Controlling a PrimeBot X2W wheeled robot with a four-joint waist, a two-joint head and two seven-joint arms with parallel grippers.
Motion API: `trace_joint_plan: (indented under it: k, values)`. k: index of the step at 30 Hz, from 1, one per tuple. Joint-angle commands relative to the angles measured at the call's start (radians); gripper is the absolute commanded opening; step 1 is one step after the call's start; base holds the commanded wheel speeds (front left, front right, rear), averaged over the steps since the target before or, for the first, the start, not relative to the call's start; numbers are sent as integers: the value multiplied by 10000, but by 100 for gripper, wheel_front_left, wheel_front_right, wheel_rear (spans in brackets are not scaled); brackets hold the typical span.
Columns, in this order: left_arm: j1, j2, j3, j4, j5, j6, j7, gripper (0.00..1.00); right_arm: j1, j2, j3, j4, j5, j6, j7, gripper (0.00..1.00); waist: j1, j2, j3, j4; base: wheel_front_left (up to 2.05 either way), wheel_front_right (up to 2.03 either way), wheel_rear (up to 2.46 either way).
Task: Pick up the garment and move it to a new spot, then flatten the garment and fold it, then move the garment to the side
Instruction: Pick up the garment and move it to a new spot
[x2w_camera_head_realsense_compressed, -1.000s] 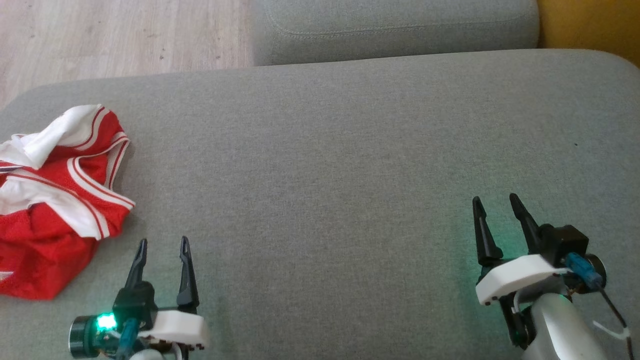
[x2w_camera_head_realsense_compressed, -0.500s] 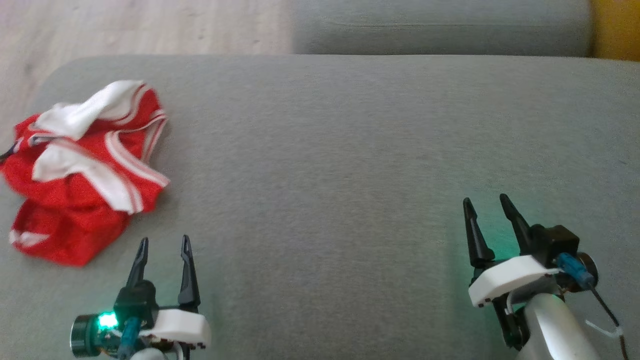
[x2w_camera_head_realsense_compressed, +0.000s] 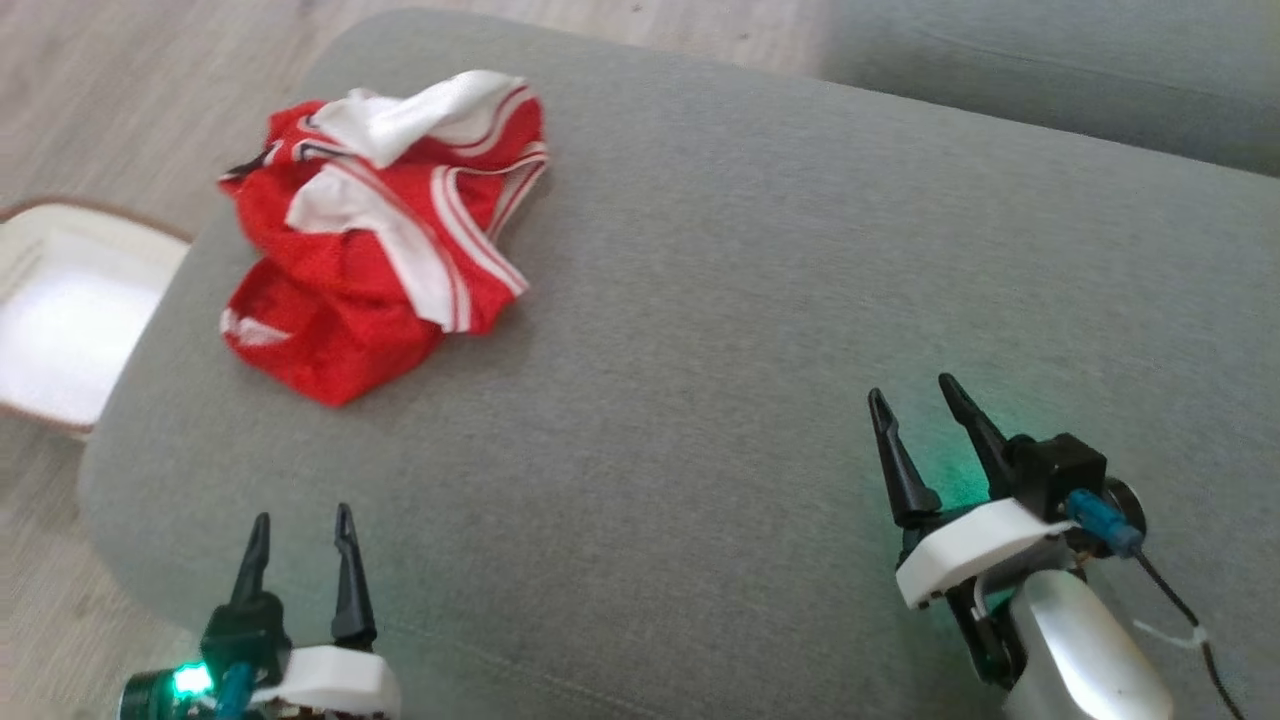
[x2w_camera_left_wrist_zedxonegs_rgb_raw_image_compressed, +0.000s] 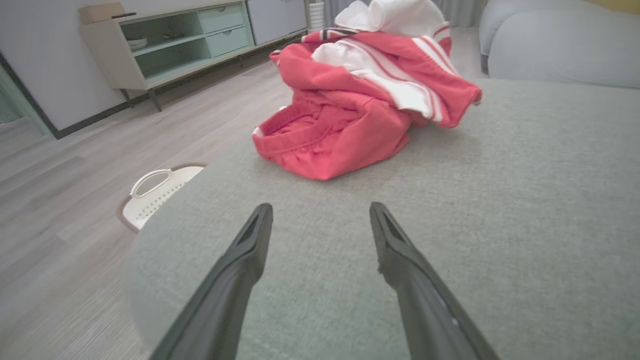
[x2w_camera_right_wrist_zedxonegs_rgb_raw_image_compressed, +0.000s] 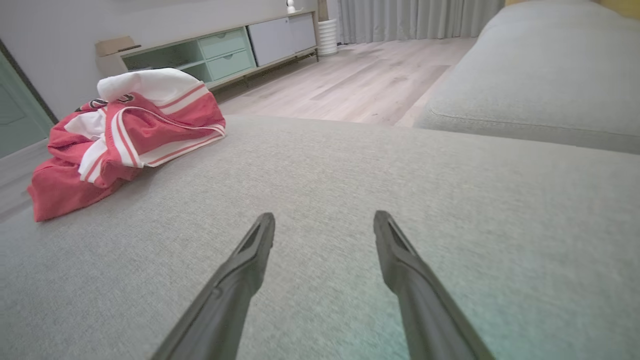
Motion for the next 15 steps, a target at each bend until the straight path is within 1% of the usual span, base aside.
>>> trace_joint_plan:
  k: [1, 6, 8, 11, 15]
  values:
    - [-252, 37, 401, -271, -33, -43, -109, 100, -302, -82, 271, -235, 83, -7, -138, 100, 0, 0, 187, 268, 0, 0, 0]
    - [-535, 52, 770, -305, -215, -223, -109, 100, -367, -177, 351, -251, 231, -7, -138, 100, 0, 0, 400, 258, 0, 0, 0]
    - [-837, 88, 971, -291, -413, -513, -109, 100, -444, -238, 319, -308, 349, -7, -138, 100, 0, 0, 586, 163, 0, 0, 0]
    - [-1595, 434, 1281, -282, -526, -930, -109, 100, -591, -365, 374, -488, 432, -7, -138, 100, 0, 0, 940, -16, 0, 0, 0]
    - [-2918, 1132, 1558, -82, -615, -1339, -109, 100, -778, -560, 525, -755, 442, -7, -138, 100, 0, 0, 1475, -330, 0, 0, 0]
